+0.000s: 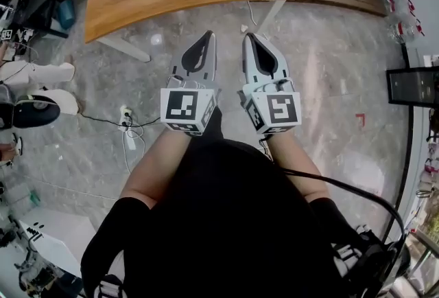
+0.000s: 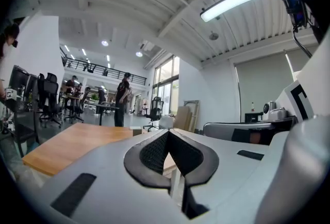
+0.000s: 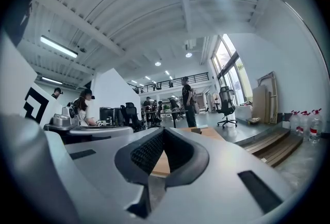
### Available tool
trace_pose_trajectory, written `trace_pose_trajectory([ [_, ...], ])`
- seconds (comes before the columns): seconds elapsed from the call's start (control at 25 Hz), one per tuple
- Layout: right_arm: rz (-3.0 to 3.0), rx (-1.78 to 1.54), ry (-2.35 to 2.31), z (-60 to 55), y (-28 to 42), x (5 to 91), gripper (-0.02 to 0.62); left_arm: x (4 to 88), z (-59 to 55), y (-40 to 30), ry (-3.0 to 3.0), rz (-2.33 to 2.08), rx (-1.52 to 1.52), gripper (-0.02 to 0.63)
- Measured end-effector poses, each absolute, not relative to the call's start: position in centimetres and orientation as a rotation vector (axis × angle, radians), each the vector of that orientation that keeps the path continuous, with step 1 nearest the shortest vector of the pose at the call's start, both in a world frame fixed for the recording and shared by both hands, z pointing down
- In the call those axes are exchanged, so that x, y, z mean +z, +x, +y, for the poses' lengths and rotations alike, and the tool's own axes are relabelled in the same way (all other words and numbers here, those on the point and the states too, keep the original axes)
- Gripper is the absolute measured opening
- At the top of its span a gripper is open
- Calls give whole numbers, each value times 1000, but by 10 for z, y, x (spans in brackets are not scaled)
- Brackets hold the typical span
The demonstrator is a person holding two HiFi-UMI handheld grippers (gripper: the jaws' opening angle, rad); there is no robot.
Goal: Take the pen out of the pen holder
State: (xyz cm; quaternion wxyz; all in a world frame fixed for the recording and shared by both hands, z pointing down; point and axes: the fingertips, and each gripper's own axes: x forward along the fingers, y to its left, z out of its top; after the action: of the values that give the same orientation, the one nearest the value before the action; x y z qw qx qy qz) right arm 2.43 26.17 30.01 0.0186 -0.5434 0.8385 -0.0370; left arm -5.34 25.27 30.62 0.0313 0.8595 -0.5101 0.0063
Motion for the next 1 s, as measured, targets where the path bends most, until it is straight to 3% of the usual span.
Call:
trace_pose_trajectory([
  [0.32,2548,-114,-1782,123,20,297,14,315,111,-58,2678,-1475,55,0],
  [1.0,2573,-159,-1745,-66,59,315,14,335,-70,-23,2657,-1498,111,0],
])
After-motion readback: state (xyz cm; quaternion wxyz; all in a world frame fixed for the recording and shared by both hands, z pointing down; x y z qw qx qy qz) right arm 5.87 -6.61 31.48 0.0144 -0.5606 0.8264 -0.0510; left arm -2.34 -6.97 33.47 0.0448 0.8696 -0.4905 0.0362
